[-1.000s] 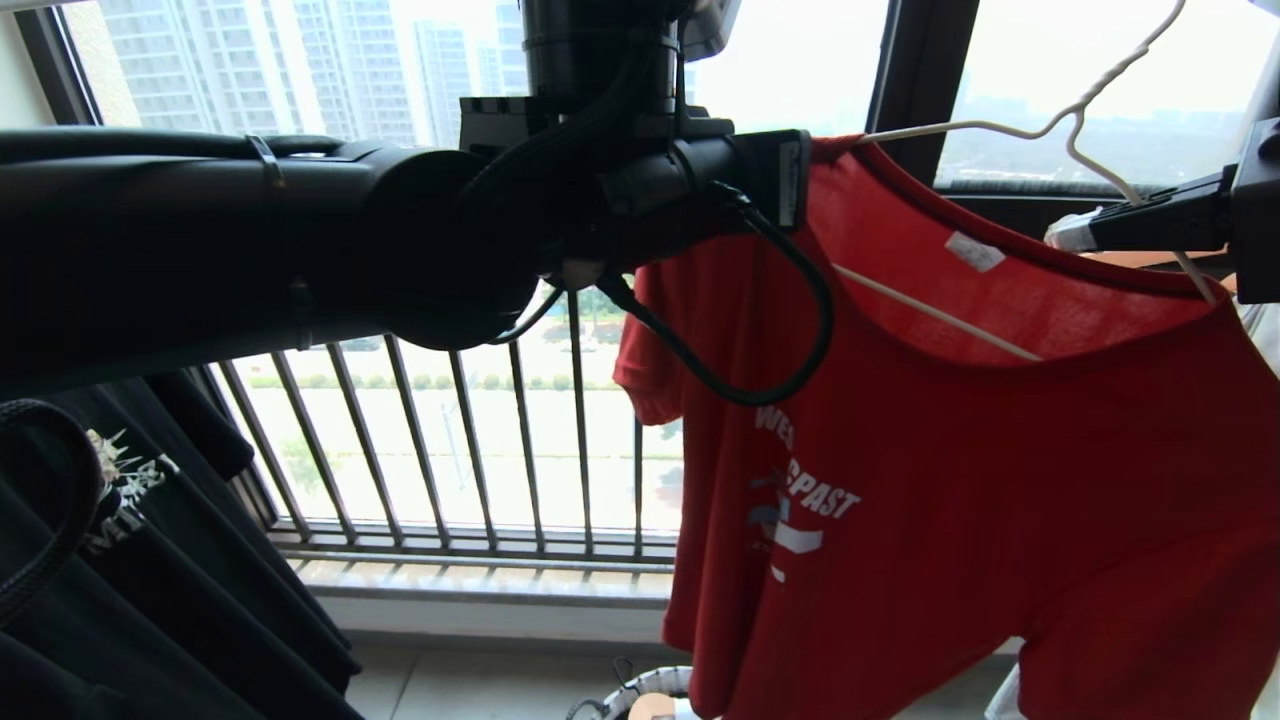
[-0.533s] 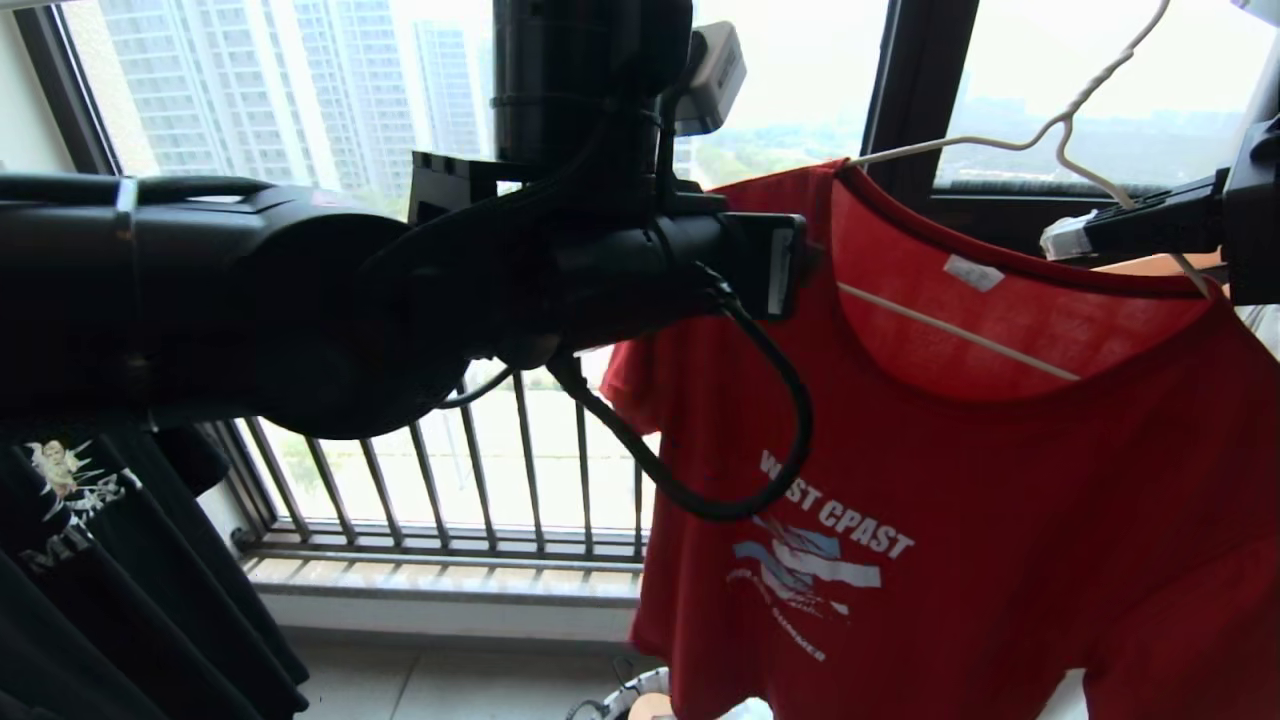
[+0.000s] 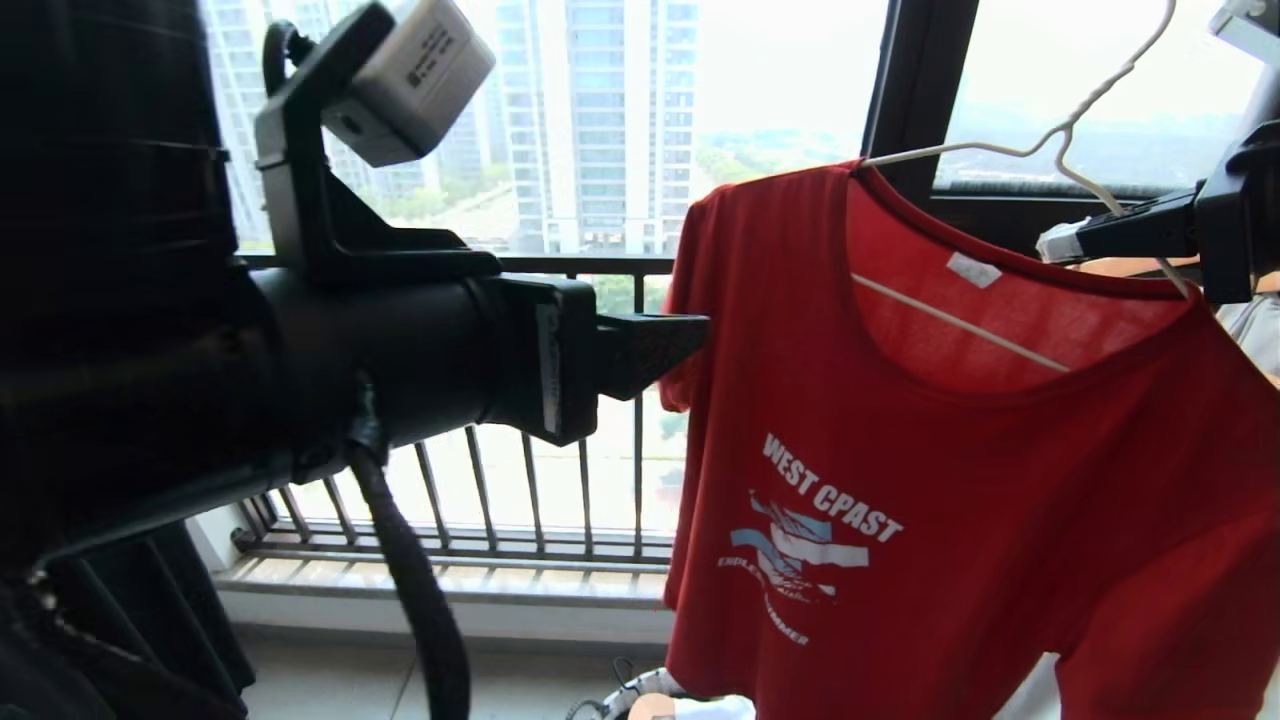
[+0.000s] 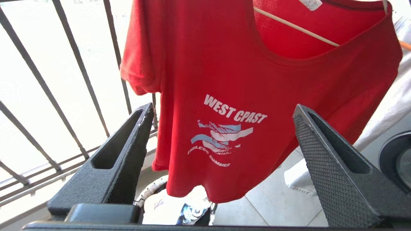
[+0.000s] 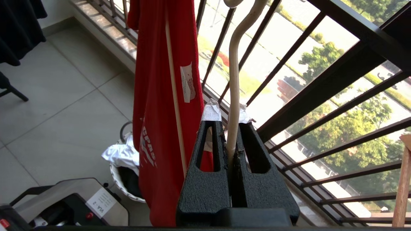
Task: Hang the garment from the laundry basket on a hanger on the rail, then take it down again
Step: Take the clothes off the clothes rack
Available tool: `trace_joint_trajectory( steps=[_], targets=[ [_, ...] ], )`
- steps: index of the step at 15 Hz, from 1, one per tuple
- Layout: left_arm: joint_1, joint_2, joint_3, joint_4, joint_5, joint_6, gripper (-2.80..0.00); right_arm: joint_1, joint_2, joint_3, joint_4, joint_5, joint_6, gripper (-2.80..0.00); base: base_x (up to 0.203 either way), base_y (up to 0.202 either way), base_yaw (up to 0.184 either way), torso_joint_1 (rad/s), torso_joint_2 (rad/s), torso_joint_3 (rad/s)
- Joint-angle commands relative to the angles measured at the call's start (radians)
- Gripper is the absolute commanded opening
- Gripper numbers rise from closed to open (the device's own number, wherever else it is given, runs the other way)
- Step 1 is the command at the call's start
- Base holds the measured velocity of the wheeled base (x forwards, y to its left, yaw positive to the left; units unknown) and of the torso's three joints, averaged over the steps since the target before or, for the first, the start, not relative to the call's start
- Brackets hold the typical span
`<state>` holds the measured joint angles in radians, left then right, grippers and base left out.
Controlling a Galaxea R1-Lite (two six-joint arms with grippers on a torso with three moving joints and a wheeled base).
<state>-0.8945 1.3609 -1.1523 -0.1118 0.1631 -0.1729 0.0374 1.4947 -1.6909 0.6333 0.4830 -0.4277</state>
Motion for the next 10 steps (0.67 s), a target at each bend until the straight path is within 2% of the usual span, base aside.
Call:
trace_joint_trajectory(
  steps=[1, 2, 6, 10],
  targets=[
    [0.019, -0.2, 0.061, 0.047, 0.003, 0.002, 0.0, -0.027, 0.025, 0.015, -0.016, -0.008, -0.003, -2.8, 0.0, 0.0, 0.0, 0.0, 0.0, 0.0],
    [0.023, -0.243, 0.076, 0.062, 0.004, 0.001, 0.0, -0.03, 0.025, 0.029, -0.024, -0.034, -0.009, 0.0, 0.0, 0.0, 0.0, 0.0, 0.0, 0.0],
    [0.028, -0.28, 0.092, 0.072, 0.004, 0.001, 0.0, -0.039, 0.016, 0.043, -0.024, -0.086, -0.004, 0.0, 0.0, 0.0, 0.0, 0.0, 0.0, 0.0],
    [0.026, -0.276, 0.12, 0.075, 0.0, 0.001, 0.0, -0.109, -0.093, 0.056, -0.021, -0.095, 0.007, 0.0, 0.0, 0.0, 0.0, 0.0, 0.0, 0.0]
  ],
)
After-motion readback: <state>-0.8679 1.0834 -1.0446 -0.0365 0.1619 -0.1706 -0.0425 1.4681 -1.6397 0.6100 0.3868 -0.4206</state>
